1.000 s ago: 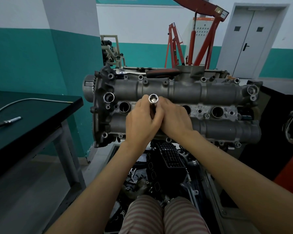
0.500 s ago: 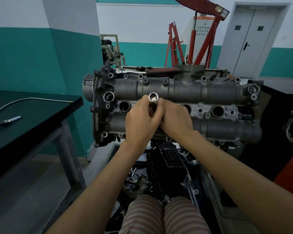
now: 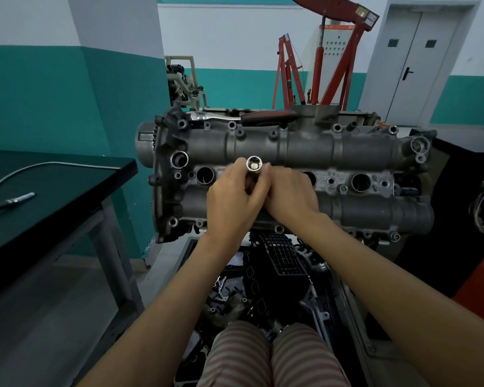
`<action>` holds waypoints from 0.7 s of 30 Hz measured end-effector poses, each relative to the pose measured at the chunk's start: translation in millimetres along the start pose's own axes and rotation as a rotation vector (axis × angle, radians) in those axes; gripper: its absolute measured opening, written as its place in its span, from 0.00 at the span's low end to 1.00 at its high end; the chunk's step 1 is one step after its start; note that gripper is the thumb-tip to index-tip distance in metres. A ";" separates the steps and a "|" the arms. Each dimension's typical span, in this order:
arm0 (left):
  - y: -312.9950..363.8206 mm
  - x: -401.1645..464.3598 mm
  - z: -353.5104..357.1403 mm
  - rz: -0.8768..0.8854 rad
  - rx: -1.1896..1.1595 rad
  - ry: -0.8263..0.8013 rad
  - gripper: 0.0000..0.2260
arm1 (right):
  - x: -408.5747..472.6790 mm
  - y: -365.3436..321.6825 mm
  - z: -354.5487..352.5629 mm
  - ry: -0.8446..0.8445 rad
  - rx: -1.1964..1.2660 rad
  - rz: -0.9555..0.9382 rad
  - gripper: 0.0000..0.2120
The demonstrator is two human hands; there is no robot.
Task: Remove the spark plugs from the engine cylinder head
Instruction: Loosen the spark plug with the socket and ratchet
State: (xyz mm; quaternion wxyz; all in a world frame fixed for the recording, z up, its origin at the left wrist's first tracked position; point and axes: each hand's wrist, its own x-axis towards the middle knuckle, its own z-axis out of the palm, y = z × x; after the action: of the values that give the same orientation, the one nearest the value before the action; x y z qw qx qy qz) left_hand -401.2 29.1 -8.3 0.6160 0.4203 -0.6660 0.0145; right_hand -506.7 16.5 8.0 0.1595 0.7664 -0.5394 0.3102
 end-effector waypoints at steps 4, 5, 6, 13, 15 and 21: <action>-2.4 -0.3 2.0 -0.028 0.047 -0.040 0.17 | -1.4 0.4 1.9 0.007 -0.007 -0.002 0.07; -2.9 0.4 2.4 -0.038 0.053 -0.044 0.16 | -2.2 0.3 1.3 0.018 0.016 -0.002 0.07; -2.9 0.9 2.6 -0.046 0.053 -0.044 0.15 | -3.1 0.0 0.1 0.032 0.041 -0.004 0.06; 0.1 -0.4 1.4 -0.032 0.059 -0.012 0.11 | -3.2 -1.0 -1.6 0.035 0.061 0.008 0.08; -0.2 -0.1 1.4 -0.021 0.052 -0.015 0.12 | -2.0 -0.1 -1.6 0.020 0.033 0.006 0.09; 0.2 0.3 0.2 0.015 0.036 -0.021 0.15 | -0.4 -1.8 -3.6 0.015 0.002 0.005 0.12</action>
State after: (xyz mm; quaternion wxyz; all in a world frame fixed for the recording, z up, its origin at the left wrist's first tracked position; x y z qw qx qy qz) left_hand -401.5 29.0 -8.0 0.6013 0.4266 -0.6750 0.0266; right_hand -506.2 19.5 10.7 0.1623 0.7628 -0.5398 0.3169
